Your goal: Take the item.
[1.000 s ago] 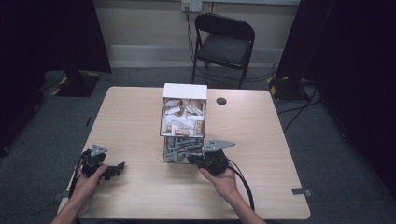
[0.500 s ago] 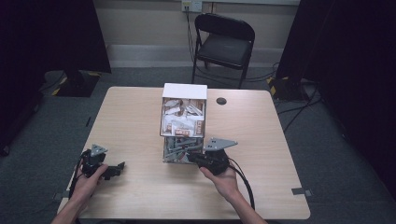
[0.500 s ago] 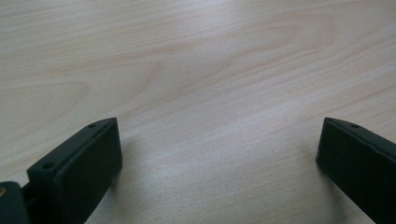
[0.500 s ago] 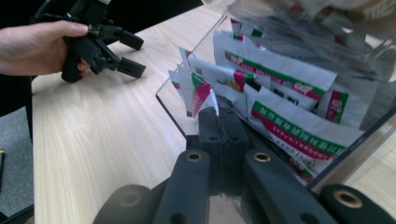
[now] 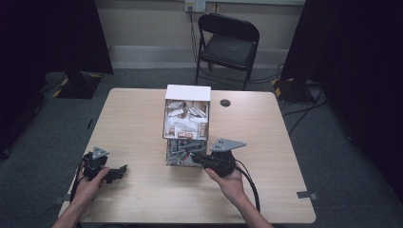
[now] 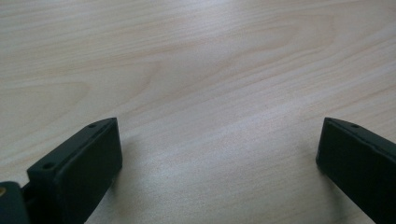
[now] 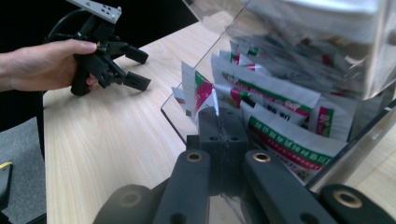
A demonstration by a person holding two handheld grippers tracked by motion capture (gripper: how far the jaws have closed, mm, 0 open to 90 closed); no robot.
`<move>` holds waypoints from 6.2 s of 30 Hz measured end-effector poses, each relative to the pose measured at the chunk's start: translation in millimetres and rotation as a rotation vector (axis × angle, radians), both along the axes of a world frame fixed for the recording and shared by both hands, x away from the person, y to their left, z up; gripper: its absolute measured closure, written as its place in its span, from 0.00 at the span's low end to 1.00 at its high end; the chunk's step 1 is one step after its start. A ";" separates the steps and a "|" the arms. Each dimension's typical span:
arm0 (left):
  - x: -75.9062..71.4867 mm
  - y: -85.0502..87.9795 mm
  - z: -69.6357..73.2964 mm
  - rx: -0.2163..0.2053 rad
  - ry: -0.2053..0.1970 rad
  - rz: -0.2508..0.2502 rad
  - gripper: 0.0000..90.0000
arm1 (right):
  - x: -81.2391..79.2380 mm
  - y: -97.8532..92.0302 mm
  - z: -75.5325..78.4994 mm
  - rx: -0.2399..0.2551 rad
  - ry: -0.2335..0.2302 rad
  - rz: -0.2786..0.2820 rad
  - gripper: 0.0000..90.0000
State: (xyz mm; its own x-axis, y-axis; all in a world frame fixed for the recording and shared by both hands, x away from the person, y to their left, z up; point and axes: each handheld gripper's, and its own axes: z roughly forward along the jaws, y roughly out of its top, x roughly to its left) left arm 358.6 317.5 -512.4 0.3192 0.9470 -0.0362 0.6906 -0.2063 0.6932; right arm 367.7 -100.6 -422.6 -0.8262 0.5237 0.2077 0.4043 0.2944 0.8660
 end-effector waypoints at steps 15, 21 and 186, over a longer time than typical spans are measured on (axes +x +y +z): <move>0.0 0.0 -0.1 0.000 0.000 0.000 0.00 | -1.4 -5.9 9.2 0.023 -0.004 -0.003 1.00; 0.0 0.0 0.0 0.000 0.000 0.000 0.00 | -2.5 -7.2 11.9 0.029 -0.003 -0.008 1.00; 0.2 0.0 -0.1 -0.001 0.001 -0.001 0.00 | 75.5 -89.0 -54.4 -0.180 0.065 -0.334 0.99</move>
